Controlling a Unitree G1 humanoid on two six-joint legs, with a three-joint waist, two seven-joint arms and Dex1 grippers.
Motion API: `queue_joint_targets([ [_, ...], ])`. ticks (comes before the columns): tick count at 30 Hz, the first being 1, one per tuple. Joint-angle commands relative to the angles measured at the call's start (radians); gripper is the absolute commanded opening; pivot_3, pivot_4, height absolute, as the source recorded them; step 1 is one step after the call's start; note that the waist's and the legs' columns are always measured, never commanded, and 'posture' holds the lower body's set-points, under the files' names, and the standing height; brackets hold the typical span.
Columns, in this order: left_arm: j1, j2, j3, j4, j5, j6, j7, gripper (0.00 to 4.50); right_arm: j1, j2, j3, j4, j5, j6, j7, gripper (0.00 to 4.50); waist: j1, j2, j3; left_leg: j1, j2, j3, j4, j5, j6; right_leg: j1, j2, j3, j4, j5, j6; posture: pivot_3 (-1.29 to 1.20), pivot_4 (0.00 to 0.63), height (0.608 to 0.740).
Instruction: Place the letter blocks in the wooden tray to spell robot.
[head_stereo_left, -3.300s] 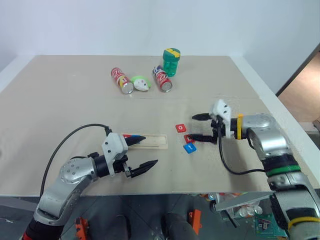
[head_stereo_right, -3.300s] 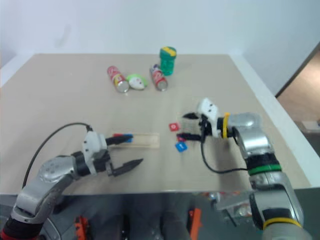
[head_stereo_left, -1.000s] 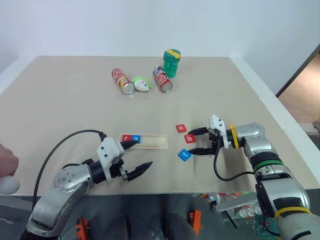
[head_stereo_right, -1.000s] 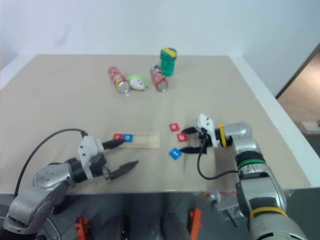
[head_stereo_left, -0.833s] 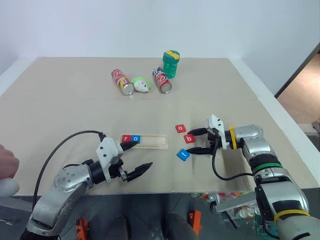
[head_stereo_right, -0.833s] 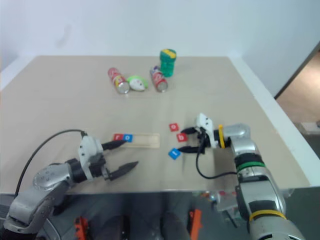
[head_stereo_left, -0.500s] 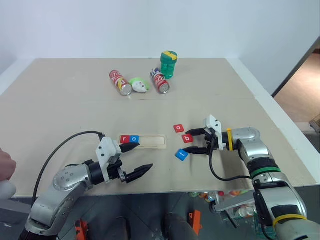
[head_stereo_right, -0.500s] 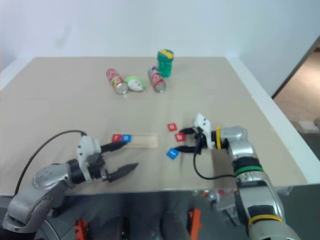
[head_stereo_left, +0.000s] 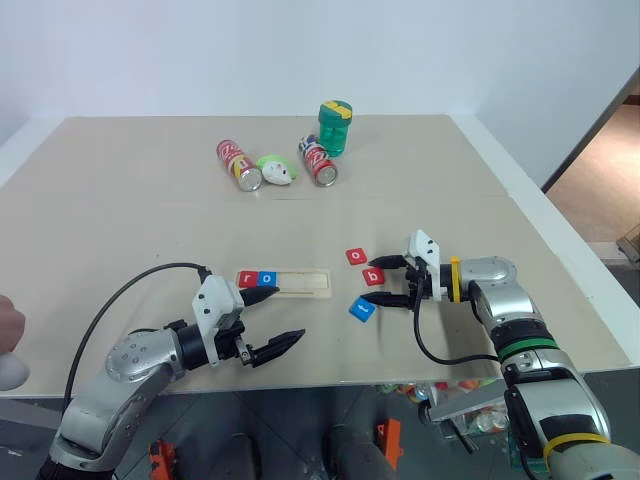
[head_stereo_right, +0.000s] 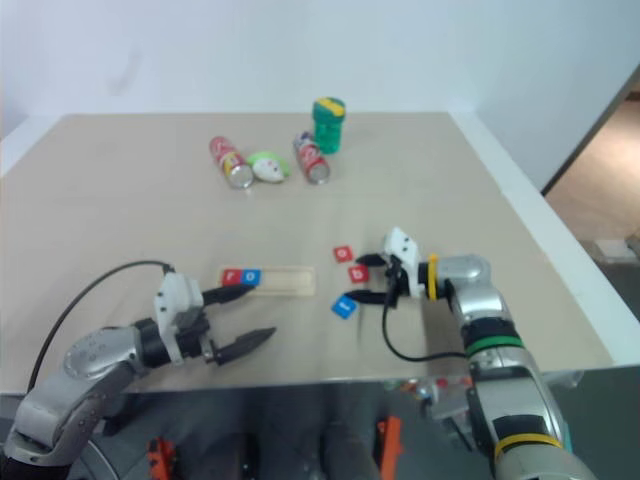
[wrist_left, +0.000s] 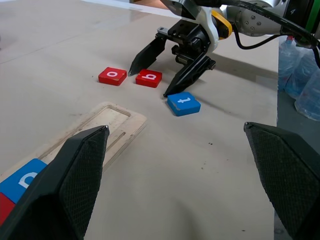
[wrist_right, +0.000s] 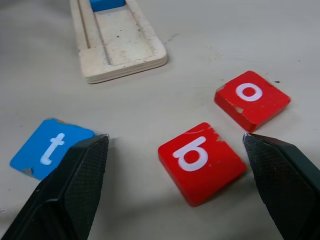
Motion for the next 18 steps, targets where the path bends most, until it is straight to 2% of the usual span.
queue_joint_targets([
  [1, 0.001, 0.011, -0.003, -0.021, 0.007, -0.012, -0.005, 4.5, -0.03, -0.01, -0.008, 0.026, 0.007, -0.031, 0.019, 4.19, 0.0, 0.0, 0.0, 0.0, 0.0, 0.0, 0.0, 0.0, 0.0, 0.0, 0.0, 0.0, 0.0, 0.0, 0.0, 0.0, 0.15, 0.739],
  [9, 0.013, 0.014, 0.0, -0.021, 0.014, -0.012, -0.006, 4.5, -0.01, -0.04, 0.012, -0.006, 0.018, 0.009, 0.109, 4.19, 0.0, 0.0, 0.0, 0.0, 0.0, 0.0, -0.001, 0.0, 0.0, 0.0, 0.0, 0.0, 0.0, -0.001, 0.0, 0.0, 0.15, 0.739],
  [12, 0.012, 0.014, -0.001, -0.019, 0.016, -0.011, -0.005, 4.5, -0.009, -0.045, 0.015, -0.016, 0.016, 0.012, 0.124, 3.53, 0.0, 0.0, 0.0, 0.0, -0.001, 0.0, -0.002, 0.0, 0.0, 0.0, 0.0, 0.0, 0.0, -0.001, 0.0, 0.0, 0.15, 0.739],
  [13, 0.011, 0.015, -0.001, -0.018, 0.016, -0.011, -0.006, 4.5, -0.011, -0.045, 0.013, -0.015, 0.015, 0.013, 0.126, 2.96, 0.0, 0.0, 0.0, 0.0, 0.0, 0.0, -0.002, 0.0, 0.0, 0.0, 0.0, 0.0, 0.0, -0.001, 0.0, 0.0, 0.15, 0.739],
  [17, 0.009, 0.016, -0.004, -0.011, 0.021, -0.013, -0.008, 4.5, -0.018, -0.043, 0.013, -0.007, 0.017, 0.009, 0.122, 1.49, 0.0, 0.0, 0.0, 0.001, 0.0, -0.001, -0.003, 0.0, 0.0, 0.0, 0.0, 0.0, 0.0, -0.002, 0.0, 0.0, 0.15, 0.739],
  [18, 0.008, 0.016, -0.004, -0.01, 0.022, -0.014, -0.008, 4.5, -0.019, -0.043, 0.013, -0.005, 0.016, 0.009, 0.121, 1.24, 0.0, 0.0, 0.0, 0.001, 0.0, -0.001, -0.003, 0.0, 0.0, 0.0, 0.0, 0.0, 0.0, -0.002, -0.001, 0.0, 0.15, 0.739],
])
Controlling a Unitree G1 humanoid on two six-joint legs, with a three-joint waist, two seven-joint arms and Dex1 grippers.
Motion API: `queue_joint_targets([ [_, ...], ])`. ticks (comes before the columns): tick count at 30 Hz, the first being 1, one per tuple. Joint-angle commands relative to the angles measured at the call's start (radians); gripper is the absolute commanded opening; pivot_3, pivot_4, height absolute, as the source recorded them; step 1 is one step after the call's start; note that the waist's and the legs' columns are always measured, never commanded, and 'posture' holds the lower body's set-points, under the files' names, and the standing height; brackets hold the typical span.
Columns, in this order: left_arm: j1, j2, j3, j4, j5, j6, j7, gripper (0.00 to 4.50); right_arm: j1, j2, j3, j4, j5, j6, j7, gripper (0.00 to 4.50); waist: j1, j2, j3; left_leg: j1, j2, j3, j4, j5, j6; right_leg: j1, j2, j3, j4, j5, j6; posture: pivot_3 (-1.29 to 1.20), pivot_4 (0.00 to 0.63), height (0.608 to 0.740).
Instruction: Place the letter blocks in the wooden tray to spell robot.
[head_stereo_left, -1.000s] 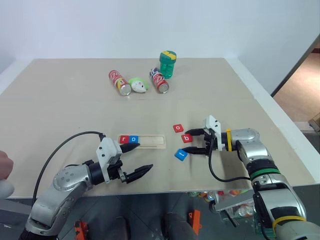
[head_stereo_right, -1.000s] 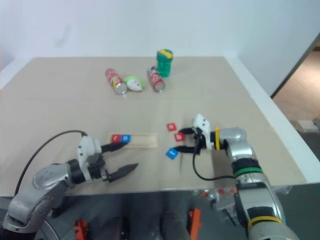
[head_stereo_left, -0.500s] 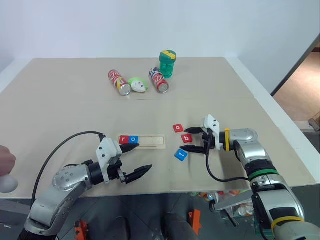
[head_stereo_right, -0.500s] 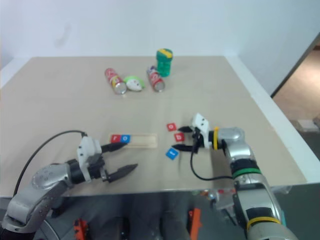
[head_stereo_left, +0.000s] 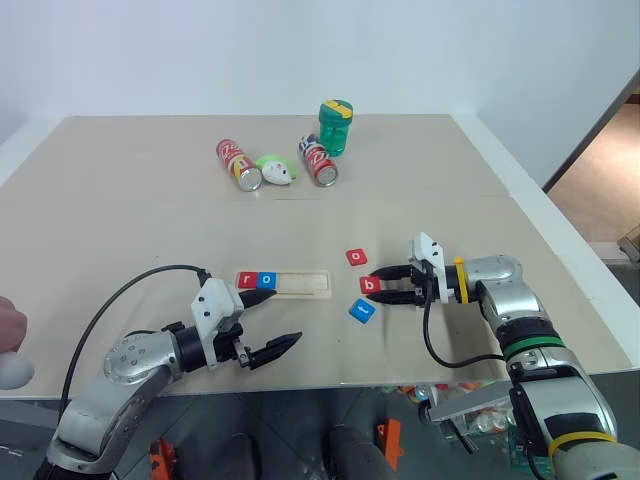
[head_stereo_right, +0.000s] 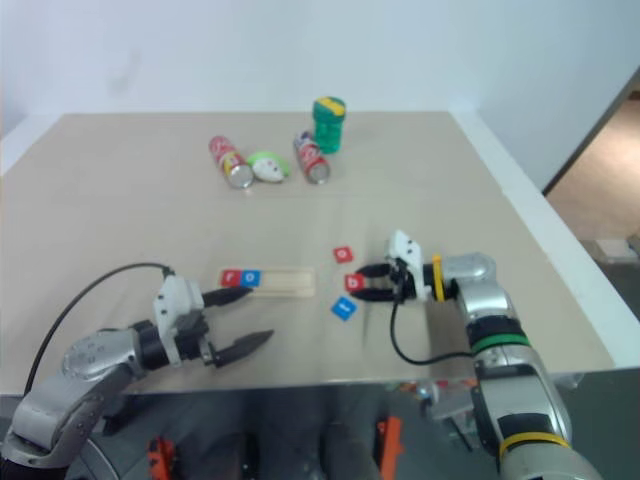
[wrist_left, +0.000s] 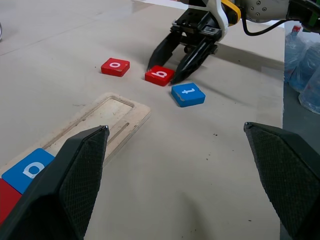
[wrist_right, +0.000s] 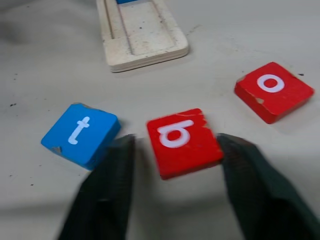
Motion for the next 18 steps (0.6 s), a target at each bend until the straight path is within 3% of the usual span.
queue_joint_targets([
  [1, -0.003, 0.005, -0.005, -0.008, 0.004, -0.015, -0.008, 4.5, -0.01, -0.01, -0.004, -0.015, 0.004, 0.002, 0.001, 1.2, 0.0, 0.0, 0.0, 0.0, 0.0, 0.0, 0.0, 0.0, 0.0, 0.0, 0.0, 0.0, 0.0, 0.0, 0.0, 0.0, 0.15, 0.739],
  [11, -0.001, -0.01, 0.011, 0.008, 0.012, -0.015, 0.02, 4.5, -0.037, -0.012, -0.03, -0.048, 0.019, 0.034, -0.05, 1.19, 0.0, 0.0, 0.0, 0.0, 0.0, 0.0, 0.0, 0.0, 0.0, 0.0, 0.0, 0.0, 0.0, 0.0, 0.0, 0.0, 0.15, 0.739],
  [18, 0.001, -0.083, 0.139, 0.024, 0.008, 0.007, 0.197, 4.5, -0.099, 0.087, 0.048, -0.406, 0.047, 0.269, -0.117, 1.19, -0.011, 0.002, 0.006, 0.0, 0.003, -0.001, -0.002, 0.0, 0.0, -0.004, 0.003, 0.002, 0.0, 0.005, 0.003, 0.0, 0.15, 0.739],
])
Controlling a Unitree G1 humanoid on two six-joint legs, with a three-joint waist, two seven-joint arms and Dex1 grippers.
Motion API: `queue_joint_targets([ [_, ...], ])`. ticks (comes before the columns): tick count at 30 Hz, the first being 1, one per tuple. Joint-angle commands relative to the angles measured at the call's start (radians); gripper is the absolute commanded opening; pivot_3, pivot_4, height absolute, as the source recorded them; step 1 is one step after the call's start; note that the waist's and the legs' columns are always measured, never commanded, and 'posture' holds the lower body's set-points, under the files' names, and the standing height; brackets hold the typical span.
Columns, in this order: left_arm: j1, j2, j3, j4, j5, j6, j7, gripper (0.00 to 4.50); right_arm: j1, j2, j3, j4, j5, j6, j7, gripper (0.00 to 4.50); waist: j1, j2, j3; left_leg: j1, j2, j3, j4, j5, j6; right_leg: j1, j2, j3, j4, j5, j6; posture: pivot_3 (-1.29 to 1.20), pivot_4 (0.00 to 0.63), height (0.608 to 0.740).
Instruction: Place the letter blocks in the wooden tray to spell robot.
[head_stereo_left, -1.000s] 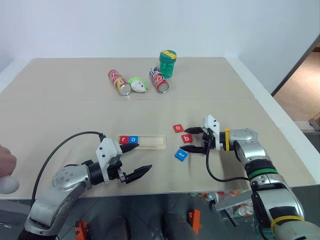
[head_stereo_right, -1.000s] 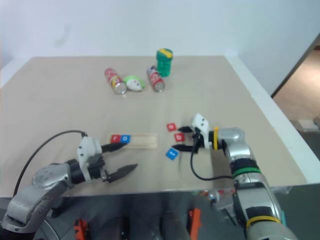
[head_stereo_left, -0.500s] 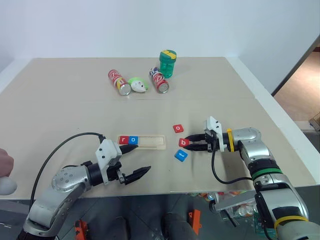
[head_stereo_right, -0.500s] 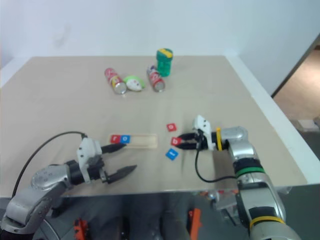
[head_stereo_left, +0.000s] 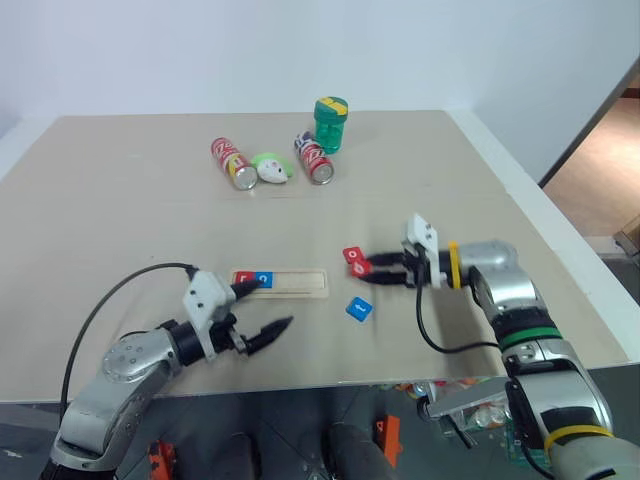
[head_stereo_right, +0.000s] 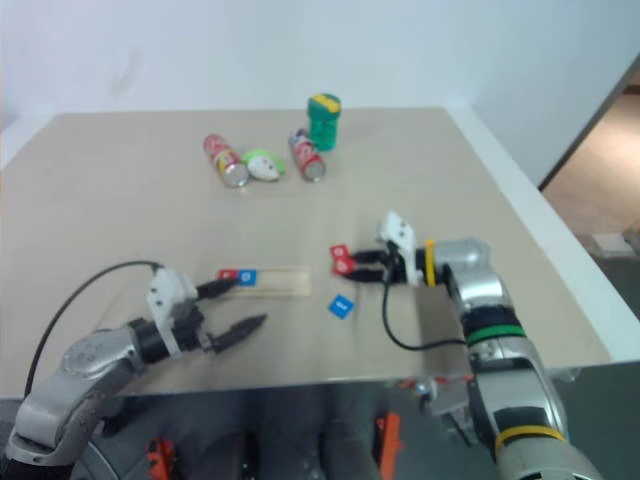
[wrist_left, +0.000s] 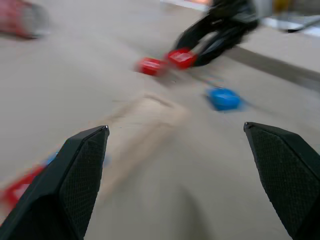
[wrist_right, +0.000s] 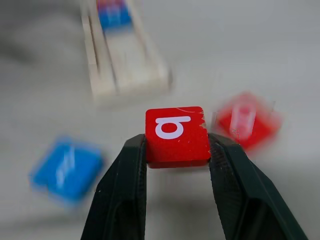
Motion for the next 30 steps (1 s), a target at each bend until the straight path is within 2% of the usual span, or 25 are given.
queue_joint_targets([
  [1, 0.006, -0.014, 0.056, -0.015, -0.006, 0.005, 0.055, 4.5, -0.01, 0.041, 0.048, -0.15, 0.004, 0.082, -0.046, 1.19, 0.003, -0.001, 0.0, 0.0, 0.0, 0.0, -0.001, 0.0, 0.0, 0.001, 0.0, -0.003, 0.0, -0.001, -0.001, 0.0, 0.15, 0.739],
  [5, 0.027, -0.014, 0.065, -0.016, 0.004, -0.005, 0.07, 4.5, -0.011, 0.11, 0.115, -0.178, -0.026, 0.111, -0.108, 1.19, 0.013, -0.001, -0.001, -0.001, -0.001, -0.001, -0.004, -0.002, -0.003, 0.0, -0.001, -0.006, 0.0, -0.006, -0.002, 0.0, 0.15, 0.739],
  [11, 0.047, -0.021, 0.067, -0.017, 0.018, -0.025, 0.083, 4.5, -0.043, 0.183, 0.175, -0.051, -0.088, 0.036, -0.164, 1.19, 0.014, -0.001, -0.001, -0.017, -0.003, -0.001, -0.002, -0.003, -0.005, -0.012, -0.003, -0.005, 0.0, -0.003, -0.005, 0.0, 0.15, 0.739],
  [28, 0.069, -0.021, 0.056, -0.016, 0.04, -0.056, 0.066, 4.5, -0.08, 0.22, 0.224, 0.099, -0.143, -0.048, -0.148, 1.19, 0.014, -0.001, -0.001, -0.016, -0.002, -0.001, -0.001, -0.003, -0.006, -0.012, -0.002, -0.006, 0.0, -0.003, -0.005, 0.0, 0.15, 0.739],
  [30, 0.064, -0.02, 0.052, -0.011, 0.044, -0.06, 0.062, 4.5, -0.086, 0.222, 0.223, 0.113, -0.144, -0.052, -0.147, 2.22, 0.014, -0.001, -0.001, -0.016, -0.002, -0.001, -0.001, -0.003, -0.006, -0.012, -0.002, -0.006, 0.0, -0.003, -0.005, 0.0, 0.15, 0.739],
])
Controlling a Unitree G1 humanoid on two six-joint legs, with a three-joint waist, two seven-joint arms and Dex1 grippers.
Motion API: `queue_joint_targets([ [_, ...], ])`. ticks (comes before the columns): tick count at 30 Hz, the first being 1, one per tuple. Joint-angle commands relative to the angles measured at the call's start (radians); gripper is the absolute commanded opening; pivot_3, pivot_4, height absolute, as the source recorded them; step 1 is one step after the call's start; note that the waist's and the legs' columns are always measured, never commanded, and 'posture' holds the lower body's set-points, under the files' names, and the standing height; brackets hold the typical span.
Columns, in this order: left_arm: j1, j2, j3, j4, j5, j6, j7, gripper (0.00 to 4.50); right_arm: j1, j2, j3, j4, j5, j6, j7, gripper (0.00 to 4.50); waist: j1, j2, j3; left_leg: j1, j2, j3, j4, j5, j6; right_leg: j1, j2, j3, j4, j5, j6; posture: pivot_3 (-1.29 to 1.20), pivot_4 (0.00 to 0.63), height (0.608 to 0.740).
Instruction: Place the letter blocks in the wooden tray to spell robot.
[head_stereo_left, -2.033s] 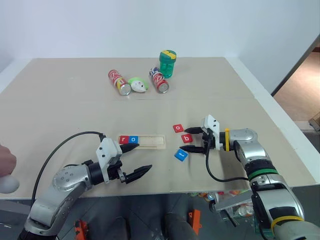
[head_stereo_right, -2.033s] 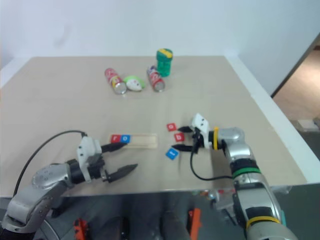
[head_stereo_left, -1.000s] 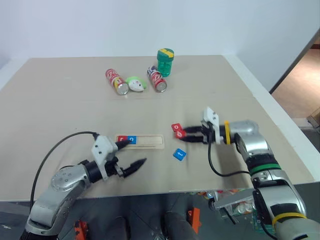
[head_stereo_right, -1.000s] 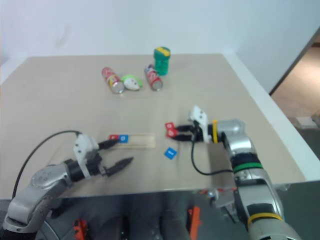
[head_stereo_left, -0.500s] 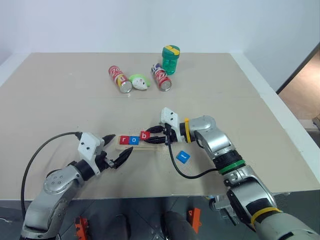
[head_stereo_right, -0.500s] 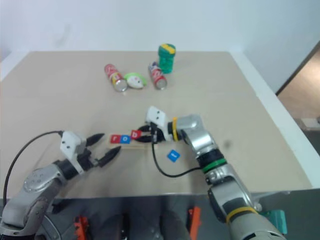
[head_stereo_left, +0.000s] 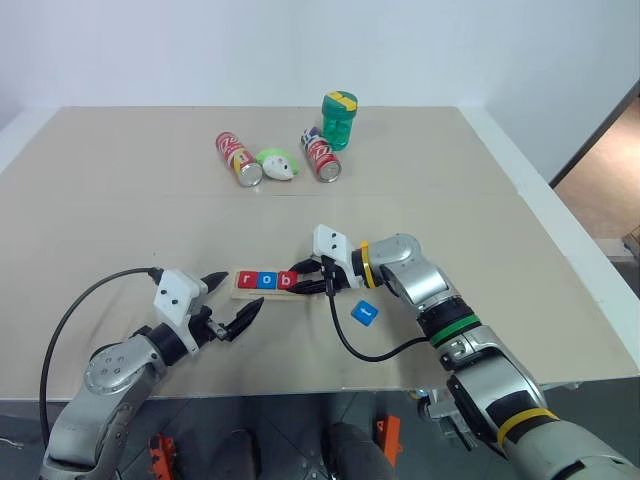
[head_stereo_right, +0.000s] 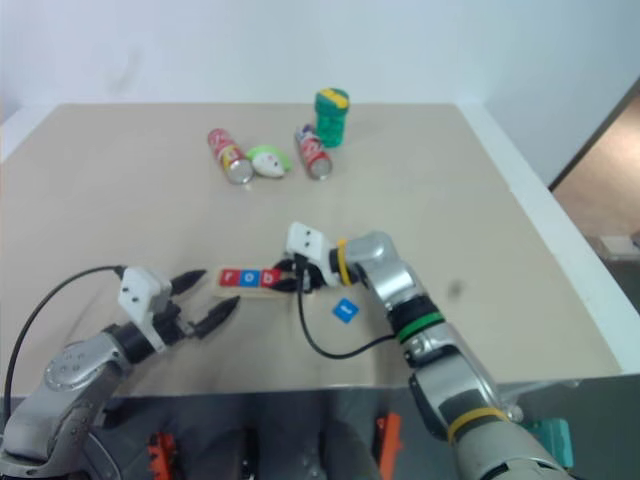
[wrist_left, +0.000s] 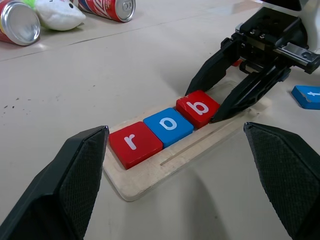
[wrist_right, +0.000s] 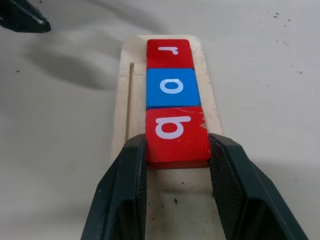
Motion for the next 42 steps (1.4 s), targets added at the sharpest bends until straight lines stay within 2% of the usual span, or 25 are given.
queue_joint_targets([
  [1, -0.007, 0.004, 0.005, -0.011, 0.009, -0.028, -0.006, 4.5, -0.025, 0.005, -0.006, 0.013, -0.008, -0.018, -0.004, 2.55, 0.0, 0.0, 0.0, 0.0, 0.0, 0.0, 0.0, 0.0, 0.0, 0.0, 0.0, 0.0, 0.0, 0.0, 0.0, 0.0, 0.15, 0.739],
  [3, -0.01, 0.003, 0.001, -0.008, 0.012, -0.029, -0.007, 4.5, -0.026, 0.006, -0.007, 0.018, -0.008, -0.016, -0.007, 3.39, 0.0, 0.0, 0.0, 0.0, 0.0, 0.0, 0.0, 0.0, 0.0, 0.0, 0.0, 0.0, 0.0, 0.0, 0.0, 0.0, 0.15, 0.739],
  [5, -0.01, 0.003, -0.004, -0.005, 0.015, -0.029, -0.01, 4.5, -0.027, 0.006, -0.007, 0.019, -0.007, -0.012, -0.005, 3.89, 0.0, 0.0, 0.0, 0.0, 0.0, 0.0, 0.0, 0.0, 0.0, 0.0, 0.0, 0.0, 0.0, 0.0, 0.0, 0.0, 0.15, 0.739],
  [6, -0.009, 0.003, -0.007, -0.005, 0.018, -0.03, -0.012, 4.5, -0.026, 0.006, -0.007, 0.015, -0.006, -0.01, -0.005, 4.34, 0.0, 0.0, 0.0, 0.0, 0.0, 0.0, 0.0, 0.0, 0.0, 0.0, 0.0, 0.0, 0.0, 0.0, 0.0, 0.0, 0.15, 0.739],
  [7, -0.009, 0.004, -0.009, -0.005, 0.02, -0.031, -0.014, 4.5, -0.025, 0.006, -0.011, 0.005, -0.001, -0.001, -0.005, 4.46, 0.0, 0.0, 0.0, 0.0, 0.0, 0.0, 0.0, 0.0, 0.0, 0.0, 0.0, 0.0, 0.0, 0.0, 0.0, 0.0, 0.15, 0.739],
  [14, -0.017, 0.003, -0.012, 0.001, 0.033, -0.035, -0.028, 4.5, -0.029, 0.017, -0.104, -0.104, 0.087, 0.133, -0.07, 4.46, 0.0, 0.0, 0.0, 0.0, 0.0, 0.0, 0.0, 0.0, 0.0, 0.0, 0.0, 0.0, 0.0, 0.0, 0.0, 0.0, 0.15, 0.739],
  [18, -0.014, 0.017, -0.024, 0.001, 0.032, -0.048, -0.066, 4.5, 0.008, 0.027, -0.187, -0.211, 0.159, 0.271, -0.153, 3.34, 0.0, 0.0, 0.0, 0.0, 0.0, 0.0, 0.0, 0.0, 0.0, 0.0, 0.0, 0.0, 0.0, 0.0, 0.0, 0.0, 0.15, 0.739],
  [22, -0.01, 0.018, -0.015, -0.014, -0.014, -0.015, -0.094, 4.5, 0.095, 0.06, -0.251, -0.321, 0.193, 0.38, -0.306, 1.92, 0.0, -0.001, 0.0, 0.0, 0.0, 0.0, 0.0, 0.0, 0.0, 0.0, 0.0, 0.0, 0.0, 0.0, 0.0, 0.0, 0.15, 0.739],
  [24, -0.014, 0.019, -0.009, -0.019, -0.028, 0.001, -0.096, 4.5, 0.155, 0.08, -0.246, -0.378, 0.175, 0.388, -0.382, 1.25, 0.0, -0.001, 0.0, 0.0, 0.0, 0.0, 0.0, 0.0, 0.0, 0.0, 0.0, 0.0, 0.001, 0.0, 0.0, 0.0, 0.15, 0.739],
  [25, -0.015, 0.021, -0.008, -0.019, -0.031, 0.004, -0.095, 4.5, 0.181, 0.091, -0.239, -0.403, 0.163, 0.388, -0.418, 1.06, 0.0, -0.001, 0.0, 0.0, 0.0, 0.0, 0.0, 0.0, 0.0, 0.0, 0.0, 0.0, 0.001, 0.0, 0.0, 0.0, 0.15, 0.739],
  [27, -0.019, 0.027, -0.009, -0.019, -0.034, 0.01, -0.096, 4.5, 0.223, 0.111, -0.216, -0.447, 0.139, 0.388, -0.48, 0.23, -0.002, -0.001, 0.0, 0.0, 0.0, 0.0, 0.0, 0.0, 0.0, 0.0, 0.0, 0.0, 0.001, 0.0, 0.0, 0.0, 0.15, 0.739],
  [28, -0.02, 0.03, -0.01, -0.019, -0.034, 0.012, -0.097, 4.5, 0.242, 0.127, -0.202, -0.467, 0.122, 0.388, -0.519, 0.02, -0.003, 0.0, 0.0, 0.0, 0.0, 0.0, 0.0, 0.0, 0.0, 0.0, 0.0, 0.001, 0.001, 0.0, 0.0, 0.0, 0.15, 0.739],
  [33, -0.025, 0.037, -0.015, -0.02, -0.039, 0.017, -0.092, 4.5, 0.288, 0.167, -0.153, -0.501, 0.071, 0.384, -0.622, 0.02, -0.004, -0.001, 0.0, 0.0, 0.001, 0.0, 0.001, 0.001, -0.001, -0.001, 0.001, 0.0, 0.001, 0.0, 0.002, 0.0, 0.15, 0.739],
  [42, -0.021, 0.039, -0.022, -0.029, -0.034, 0.025, -0.083, 4.5, 0.317, 0.139, -0.081, -0.521, 0.055, 0.359, -0.589, 0.02, -0.002, -0.001, -0.001, 0.0, 0.001, 0.0, 0.001, 0.001, -0.001, 0.0, 0.0, 0.0, 0.0, 0.0, 0.003, 0.0, 0.15, 0.739],
])
